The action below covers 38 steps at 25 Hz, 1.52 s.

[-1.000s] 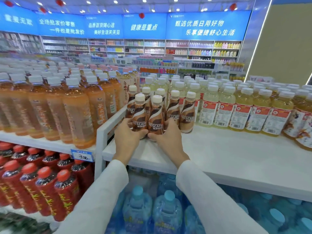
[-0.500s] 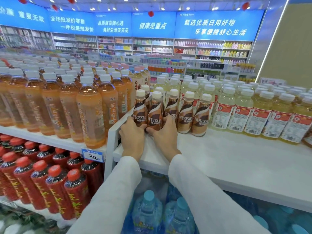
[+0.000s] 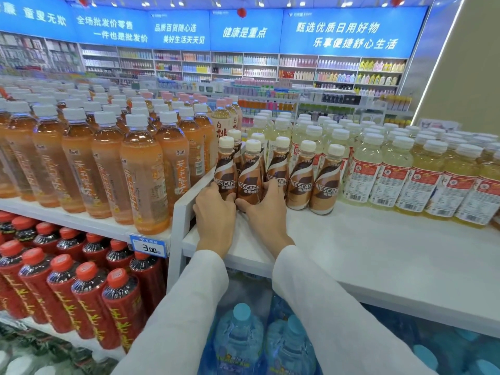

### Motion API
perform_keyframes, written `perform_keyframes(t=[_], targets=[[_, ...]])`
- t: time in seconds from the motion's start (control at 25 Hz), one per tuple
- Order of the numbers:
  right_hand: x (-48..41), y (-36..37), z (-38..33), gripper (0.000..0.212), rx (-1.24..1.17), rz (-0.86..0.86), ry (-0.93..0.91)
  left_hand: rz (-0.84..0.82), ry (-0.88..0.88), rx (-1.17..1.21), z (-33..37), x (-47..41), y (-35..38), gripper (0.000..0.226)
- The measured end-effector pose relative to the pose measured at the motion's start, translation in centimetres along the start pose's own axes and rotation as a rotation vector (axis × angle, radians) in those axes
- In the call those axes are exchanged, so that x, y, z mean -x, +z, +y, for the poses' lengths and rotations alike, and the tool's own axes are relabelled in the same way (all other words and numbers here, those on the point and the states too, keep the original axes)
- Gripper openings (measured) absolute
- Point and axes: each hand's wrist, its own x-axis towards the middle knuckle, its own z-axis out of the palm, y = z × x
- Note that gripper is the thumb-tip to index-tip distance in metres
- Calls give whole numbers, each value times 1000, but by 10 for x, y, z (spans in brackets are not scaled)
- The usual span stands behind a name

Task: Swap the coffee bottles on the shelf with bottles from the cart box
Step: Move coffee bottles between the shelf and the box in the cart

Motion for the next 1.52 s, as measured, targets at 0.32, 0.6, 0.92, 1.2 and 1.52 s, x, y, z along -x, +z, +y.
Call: perform_keyframes(t=[0.32,0.6,0.92,1.2,1.52], targets=[[-3,2,2,52,-37,-1,17,-11,-22,-48,-3,-3,3,47],[-3,4,1,54,-13,-6,14,-38,-123,-89,-2,-6,6,45],[0,3,-2,55,2,-15,26,-12,-112,-51,-7,-7,8,43],[21,-22,-8,57,47,-147,42,-72,-58,-77,-7,8,-10,47],[109,-98,-5,42,156,-294,-174,-53,18,-138,-16,103,-83,48]])
